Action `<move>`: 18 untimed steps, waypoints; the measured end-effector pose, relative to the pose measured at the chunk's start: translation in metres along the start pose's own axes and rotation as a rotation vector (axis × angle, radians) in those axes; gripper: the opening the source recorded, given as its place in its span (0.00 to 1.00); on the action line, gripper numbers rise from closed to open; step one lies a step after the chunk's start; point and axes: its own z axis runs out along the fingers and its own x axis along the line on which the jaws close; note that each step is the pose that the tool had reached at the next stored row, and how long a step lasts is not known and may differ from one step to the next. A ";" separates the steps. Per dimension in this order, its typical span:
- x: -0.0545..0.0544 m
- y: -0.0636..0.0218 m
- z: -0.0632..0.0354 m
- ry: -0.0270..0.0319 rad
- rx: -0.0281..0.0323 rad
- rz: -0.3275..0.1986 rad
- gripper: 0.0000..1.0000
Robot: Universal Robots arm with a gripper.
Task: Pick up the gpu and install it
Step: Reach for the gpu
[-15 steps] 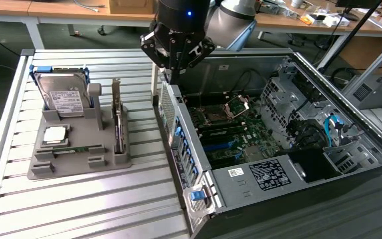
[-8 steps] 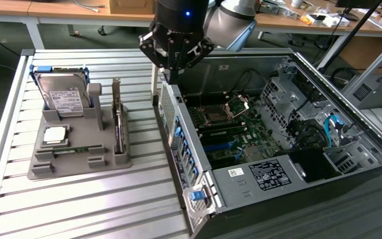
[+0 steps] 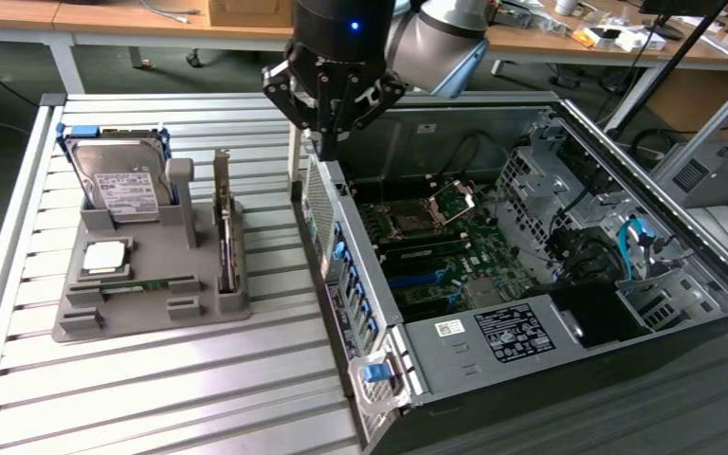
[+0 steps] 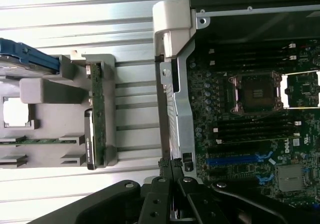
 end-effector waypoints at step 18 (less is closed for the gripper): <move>0.009 -0.0006 -0.0002 0.0000 0.0000 0.000 0.13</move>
